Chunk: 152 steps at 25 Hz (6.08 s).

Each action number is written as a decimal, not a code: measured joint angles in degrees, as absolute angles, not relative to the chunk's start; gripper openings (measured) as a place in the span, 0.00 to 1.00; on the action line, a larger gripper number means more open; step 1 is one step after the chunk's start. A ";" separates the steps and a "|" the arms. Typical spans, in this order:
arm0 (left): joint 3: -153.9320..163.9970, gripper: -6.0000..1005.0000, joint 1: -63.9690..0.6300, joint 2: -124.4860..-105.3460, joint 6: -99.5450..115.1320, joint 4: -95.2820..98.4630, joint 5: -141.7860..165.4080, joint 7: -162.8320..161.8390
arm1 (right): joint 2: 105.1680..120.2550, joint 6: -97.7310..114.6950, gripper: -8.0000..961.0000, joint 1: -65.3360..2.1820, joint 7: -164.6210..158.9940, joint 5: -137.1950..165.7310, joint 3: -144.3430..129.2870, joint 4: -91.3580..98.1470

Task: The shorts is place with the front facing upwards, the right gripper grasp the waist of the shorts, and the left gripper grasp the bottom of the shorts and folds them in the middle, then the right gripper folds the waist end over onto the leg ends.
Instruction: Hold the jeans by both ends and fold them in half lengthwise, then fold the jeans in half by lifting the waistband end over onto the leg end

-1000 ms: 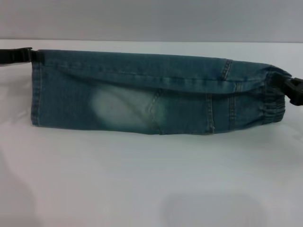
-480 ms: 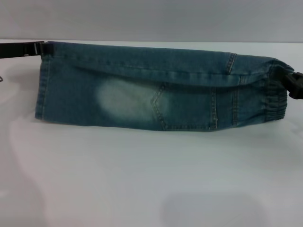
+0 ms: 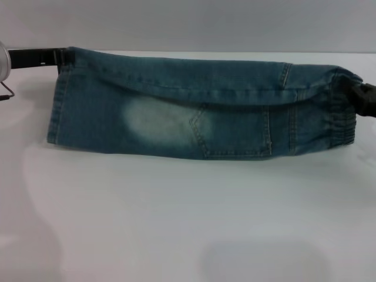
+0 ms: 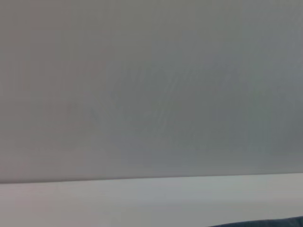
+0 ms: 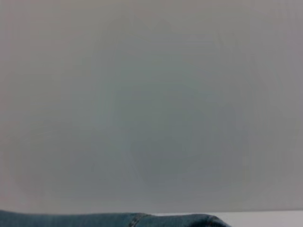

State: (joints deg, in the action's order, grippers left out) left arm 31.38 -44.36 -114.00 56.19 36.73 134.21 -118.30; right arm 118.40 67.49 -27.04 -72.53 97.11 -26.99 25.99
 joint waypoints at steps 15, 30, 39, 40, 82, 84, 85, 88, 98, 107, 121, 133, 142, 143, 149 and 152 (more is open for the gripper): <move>31.64 0.03 -45.46 -115.00 54.08 36.99 134.15 -116.88 | 118.56 65.36 0.13 -27.76 -69.97 90.06 -26.98 23.19; 34.46 0.03 -45.79 -116.65 50.82 36.77 134.02 -116.10 | 118.55 52.59 0.15 -31.71 -69.75 88.85 -27.48 20.61; 34.45 0.03 -45.79 -117.19 50.24 36.69 134.02 -115.28 | 118.55 50.10 0.32 -31.97 -69.74 88.82 -26.95 20.47; 34.45 0.03 -45.79 -117.24 50.16 36.67 134.02 -115.16 | 118.55 50.10 0.34 -31.97 -69.74 88.82 -26.95 20.47; 35.70 0.73 -45.73 -117.84 39.10 34.91 125.96 -108.67 | 118.73 58.96 0.57 -33.32 -62.82 83.42 -32.16 16.30; 36.57 0.77 -45.61 -117.84 39.07 34.86 125.12 -108.64 | 118.73 59.44 0.57 -33.72 -62.82 83.36 -33.20 15.29; 36.79 0.79 -45.57 -117.84 39.05 34.86 124.92 -108.64 | 118.73 59.38 0.57 -33.96 -62.82 83.39 -33.49 14.80; 37.58 0.84 -45.20 -117.84 39.01 34.79 123.99 -108.63 | 118.74 58.97 0.56 -34.11 -62.31 83.49 -33.63 13.97; 37.86 0.84 -44.81 -117.93 39.86 34.19 122.96 -107.89 | 118.67 52.82 0.56 -33.46 -62.12 83.48 -33.66 13.80; 38.23 0.84 -44.27 -117.94 40.24 33.64 121.58 -107.89 | 118.39 49.79 0.55 -33.19 -62.56 83.51 -33.66 13.71; 38.31 0.84 -43.78 -117.94 40.47 33.45 120.87 -107.93 | 118.37 48.16 0.54 -31.85 -63.07 83.19 -33.14 14.50; 38.32 0.84 -42.24 -117.94 41.86 33.57 117.60 -105.64 | 111.04 66.11 0.53 -27.22 -89.56 92.17 -34.37 25.12; 38.32 0.84 -40.94 -117.87 46.04 33.58 113.40 -100.89 | 102.68 74.62 0.52 -32.30 -114.62 118.23 -34.04 35.48; 38.32 0.84 -40.80 -117.88 46.44 33.58 113.05 -100.43 | 102.33 75.29 0.52 -33.50 -116.69 122.26 -34.02 36.48; 38.63 0.84 -40.15 -117.93 48.74 33.45 110.86 -98.01 | 101.86 77.84 0.52 -41.16 -121.25 138.24 -34.47 37.14; 39.05 0.83 -39.95 -117.94 50.01 33.43 110.18 -97.24 | 103.11 77.11 0.52 -43.98 -122.30 143.82 -35.03 37.17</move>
State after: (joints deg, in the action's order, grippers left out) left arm 39.05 -39.95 -117.94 50.01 33.43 110.18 -97.24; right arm 103.11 77.12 -43.98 -122.30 143.82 -35.03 37.17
